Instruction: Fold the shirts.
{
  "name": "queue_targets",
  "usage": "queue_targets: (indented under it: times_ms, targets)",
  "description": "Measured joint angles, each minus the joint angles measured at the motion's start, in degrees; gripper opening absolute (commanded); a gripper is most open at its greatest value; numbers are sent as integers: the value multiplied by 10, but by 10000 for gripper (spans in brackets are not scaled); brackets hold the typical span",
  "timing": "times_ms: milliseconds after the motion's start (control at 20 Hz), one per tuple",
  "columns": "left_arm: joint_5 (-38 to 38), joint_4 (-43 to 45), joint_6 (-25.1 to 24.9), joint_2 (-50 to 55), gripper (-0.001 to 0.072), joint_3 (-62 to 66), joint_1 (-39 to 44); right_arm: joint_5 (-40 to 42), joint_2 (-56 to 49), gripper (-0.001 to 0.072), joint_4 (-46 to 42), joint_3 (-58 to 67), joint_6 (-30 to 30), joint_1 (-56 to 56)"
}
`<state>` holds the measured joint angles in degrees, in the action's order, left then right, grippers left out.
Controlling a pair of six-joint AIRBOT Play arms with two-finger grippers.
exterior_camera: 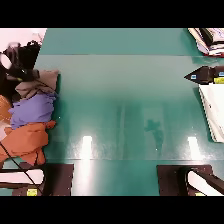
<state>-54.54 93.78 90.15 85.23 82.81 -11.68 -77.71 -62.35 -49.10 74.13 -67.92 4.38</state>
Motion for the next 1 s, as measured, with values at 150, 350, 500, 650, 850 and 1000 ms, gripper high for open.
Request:
queue_targets:
  times_ms: [150, 350, 500, 650, 850, 1000]
  targets:
    - [-31, -9, -2, -67, 21, 76, 23, 5, 0, 17, 12, 33, 0, 0]
    - [-76, -16, -11, -172, 20, 184, 101, 13, 0, 18, 21, 119, 0, 0]
    - [-109, -18, -15, -224, 20, 236, 198, 20, 0, 18, 24, 183, 0, 0]
    - [-150, -21, -4, -234, 21, 250, 311, 21, 0, 18, 25, 233, 0, 0]
    - [-181, -50, 8, -191, 28, 211, 459, 18, 0, 18, 25, 263, 0, 0]
    - [-167, -110, 5, -136, 615, 160, 538, 2, 0, 18, 25, 270, 0, 0]
